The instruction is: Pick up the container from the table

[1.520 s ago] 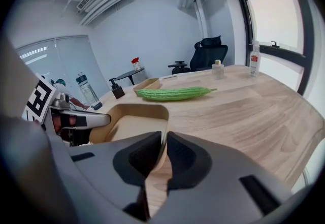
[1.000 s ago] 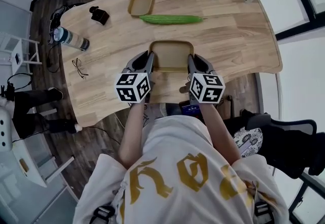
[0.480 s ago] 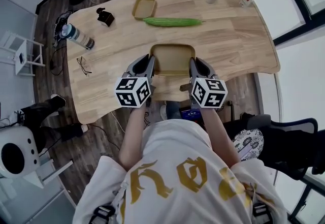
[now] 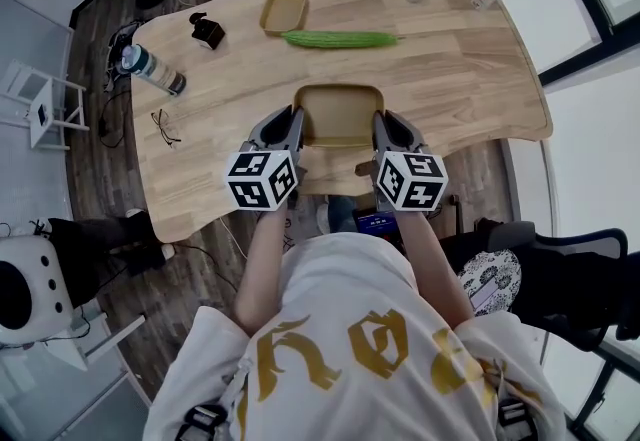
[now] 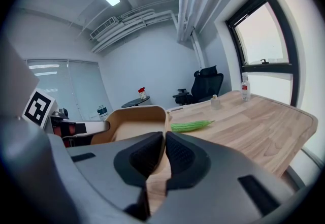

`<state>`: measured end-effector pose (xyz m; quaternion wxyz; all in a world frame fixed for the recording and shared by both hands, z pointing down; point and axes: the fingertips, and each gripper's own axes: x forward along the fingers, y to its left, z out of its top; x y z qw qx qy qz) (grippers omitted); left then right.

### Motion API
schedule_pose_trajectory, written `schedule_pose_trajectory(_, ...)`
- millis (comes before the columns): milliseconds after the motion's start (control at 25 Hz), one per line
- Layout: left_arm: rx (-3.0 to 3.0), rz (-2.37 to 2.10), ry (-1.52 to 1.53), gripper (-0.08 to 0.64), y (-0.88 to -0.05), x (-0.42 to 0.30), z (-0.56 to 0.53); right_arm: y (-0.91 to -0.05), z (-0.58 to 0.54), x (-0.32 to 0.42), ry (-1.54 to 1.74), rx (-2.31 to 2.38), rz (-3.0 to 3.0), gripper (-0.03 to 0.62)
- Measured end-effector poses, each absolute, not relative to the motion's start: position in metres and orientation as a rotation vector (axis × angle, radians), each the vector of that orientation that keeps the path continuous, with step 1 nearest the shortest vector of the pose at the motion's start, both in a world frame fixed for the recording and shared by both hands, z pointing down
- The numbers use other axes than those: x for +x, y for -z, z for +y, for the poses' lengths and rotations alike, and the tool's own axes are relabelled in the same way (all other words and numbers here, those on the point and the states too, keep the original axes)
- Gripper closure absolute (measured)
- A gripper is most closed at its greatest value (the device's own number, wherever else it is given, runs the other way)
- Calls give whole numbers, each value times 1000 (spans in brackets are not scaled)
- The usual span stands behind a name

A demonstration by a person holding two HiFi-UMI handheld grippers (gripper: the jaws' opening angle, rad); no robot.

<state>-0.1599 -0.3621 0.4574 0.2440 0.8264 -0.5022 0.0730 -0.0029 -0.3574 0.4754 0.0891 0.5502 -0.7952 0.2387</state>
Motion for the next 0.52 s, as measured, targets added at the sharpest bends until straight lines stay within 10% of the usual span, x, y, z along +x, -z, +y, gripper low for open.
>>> schedule_pose_trajectory(520, 2243, -1353, -229, 514, -468, -157, -372, -486, -366, -1, -726, 1633, -2336, 566)
